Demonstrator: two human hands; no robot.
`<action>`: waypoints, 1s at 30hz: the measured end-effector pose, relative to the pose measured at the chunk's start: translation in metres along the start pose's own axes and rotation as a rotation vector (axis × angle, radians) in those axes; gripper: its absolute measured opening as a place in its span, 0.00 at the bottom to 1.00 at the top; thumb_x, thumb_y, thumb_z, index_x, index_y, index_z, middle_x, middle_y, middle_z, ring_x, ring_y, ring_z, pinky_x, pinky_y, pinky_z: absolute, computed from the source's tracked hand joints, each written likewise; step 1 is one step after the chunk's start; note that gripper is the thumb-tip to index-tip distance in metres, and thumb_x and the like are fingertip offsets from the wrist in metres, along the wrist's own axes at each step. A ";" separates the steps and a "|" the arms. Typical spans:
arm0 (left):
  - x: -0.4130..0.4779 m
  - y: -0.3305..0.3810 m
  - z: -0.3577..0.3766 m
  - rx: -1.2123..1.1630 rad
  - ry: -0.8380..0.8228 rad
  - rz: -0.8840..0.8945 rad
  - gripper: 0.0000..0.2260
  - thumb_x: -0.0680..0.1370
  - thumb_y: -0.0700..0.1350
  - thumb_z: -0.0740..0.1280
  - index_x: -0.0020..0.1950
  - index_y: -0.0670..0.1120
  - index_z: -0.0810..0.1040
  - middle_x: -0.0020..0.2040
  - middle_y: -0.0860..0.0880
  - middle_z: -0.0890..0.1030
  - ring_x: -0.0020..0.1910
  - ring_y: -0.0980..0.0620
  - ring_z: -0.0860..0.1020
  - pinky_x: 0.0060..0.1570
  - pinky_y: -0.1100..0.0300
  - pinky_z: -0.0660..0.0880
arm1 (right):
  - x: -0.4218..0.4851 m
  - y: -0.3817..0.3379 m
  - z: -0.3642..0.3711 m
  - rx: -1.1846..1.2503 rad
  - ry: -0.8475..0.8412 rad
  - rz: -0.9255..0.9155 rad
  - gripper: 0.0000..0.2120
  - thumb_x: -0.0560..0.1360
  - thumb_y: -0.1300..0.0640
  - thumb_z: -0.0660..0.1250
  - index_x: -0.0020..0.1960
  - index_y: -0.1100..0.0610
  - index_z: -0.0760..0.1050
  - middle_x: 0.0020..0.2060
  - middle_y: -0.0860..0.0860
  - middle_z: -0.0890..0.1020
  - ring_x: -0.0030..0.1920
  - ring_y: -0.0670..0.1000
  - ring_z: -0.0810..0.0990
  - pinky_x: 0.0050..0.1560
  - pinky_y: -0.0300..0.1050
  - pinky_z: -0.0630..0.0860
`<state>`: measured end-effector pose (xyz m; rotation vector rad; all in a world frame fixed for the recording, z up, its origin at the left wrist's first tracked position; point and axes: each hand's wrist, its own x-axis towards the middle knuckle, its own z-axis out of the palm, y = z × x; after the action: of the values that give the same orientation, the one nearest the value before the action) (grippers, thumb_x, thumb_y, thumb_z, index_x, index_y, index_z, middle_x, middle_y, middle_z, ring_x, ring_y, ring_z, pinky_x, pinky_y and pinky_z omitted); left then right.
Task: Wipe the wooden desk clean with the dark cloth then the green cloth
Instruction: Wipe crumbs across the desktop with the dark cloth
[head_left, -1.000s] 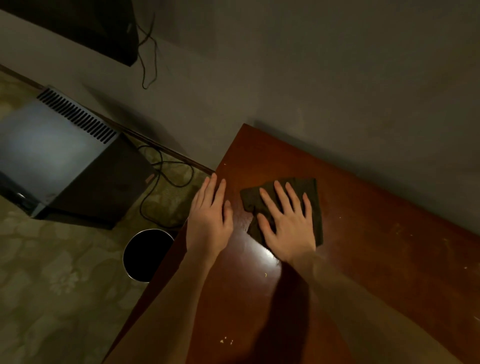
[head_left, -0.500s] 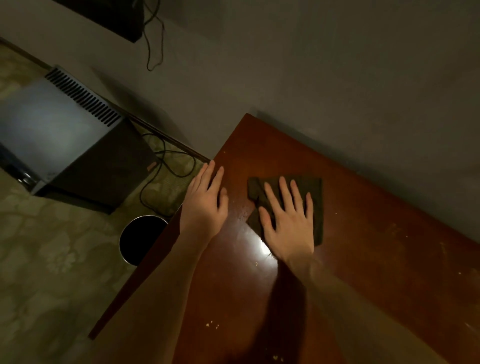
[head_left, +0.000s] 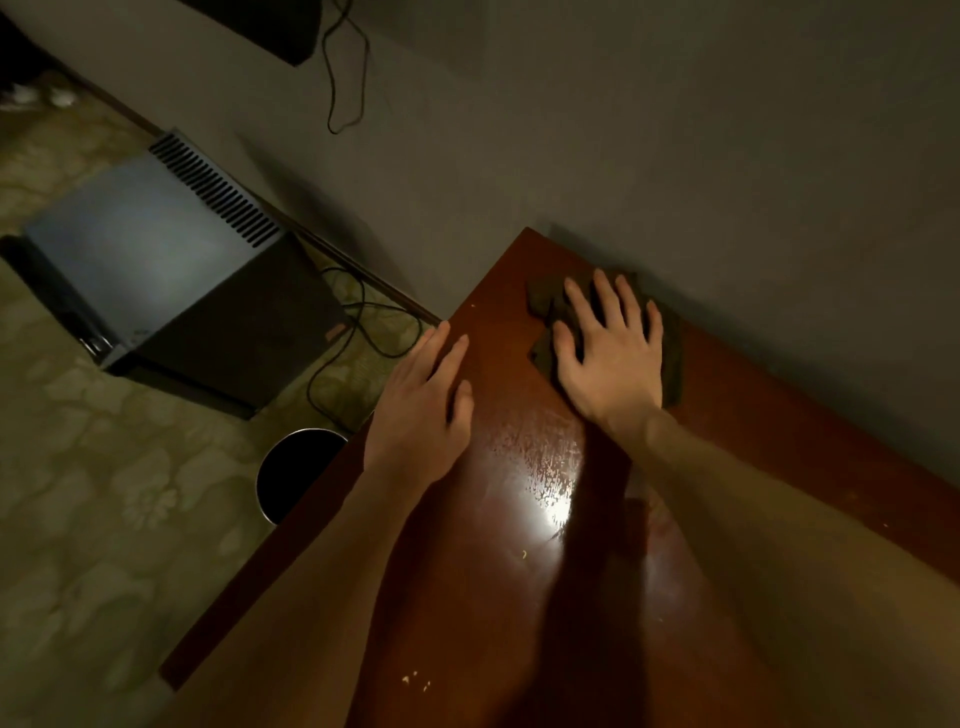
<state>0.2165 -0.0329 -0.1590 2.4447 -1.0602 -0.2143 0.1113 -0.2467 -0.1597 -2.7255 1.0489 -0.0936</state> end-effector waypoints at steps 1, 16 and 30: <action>0.000 0.000 0.000 -0.001 0.002 0.004 0.25 0.85 0.49 0.62 0.83 0.48 0.66 0.84 0.48 0.61 0.84 0.51 0.58 0.80 0.57 0.53 | 0.001 0.000 0.001 -0.013 -0.007 -0.016 0.29 0.85 0.37 0.46 0.84 0.42 0.57 0.85 0.49 0.56 0.85 0.53 0.49 0.83 0.61 0.44; -0.002 -0.003 -0.002 -0.056 -0.024 0.022 0.25 0.86 0.50 0.58 0.84 0.49 0.65 0.85 0.49 0.61 0.84 0.52 0.56 0.82 0.50 0.58 | -0.161 -0.045 0.012 -0.070 -0.081 0.000 0.27 0.86 0.39 0.49 0.84 0.40 0.57 0.84 0.49 0.58 0.85 0.53 0.50 0.83 0.60 0.49; -0.004 -0.003 -0.006 -0.180 0.011 0.001 0.23 0.87 0.46 0.56 0.83 0.46 0.64 0.84 0.47 0.63 0.83 0.52 0.58 0.82 0.55 0.55 | -0.137 -0.053 0.017 -0.044 -0.032 -0.105 0.26 0.87 0.40 0.48 0.84 0.41 0.55 0.85 0.49 0.56 0.85 0.52 0.49 0.83 0.58 0.47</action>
<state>0.2175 -0.0256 -0.1551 2.2817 -0.9928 -0.2834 0.0463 -0.1140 -0.1613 -2.8116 0.9091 -0.0445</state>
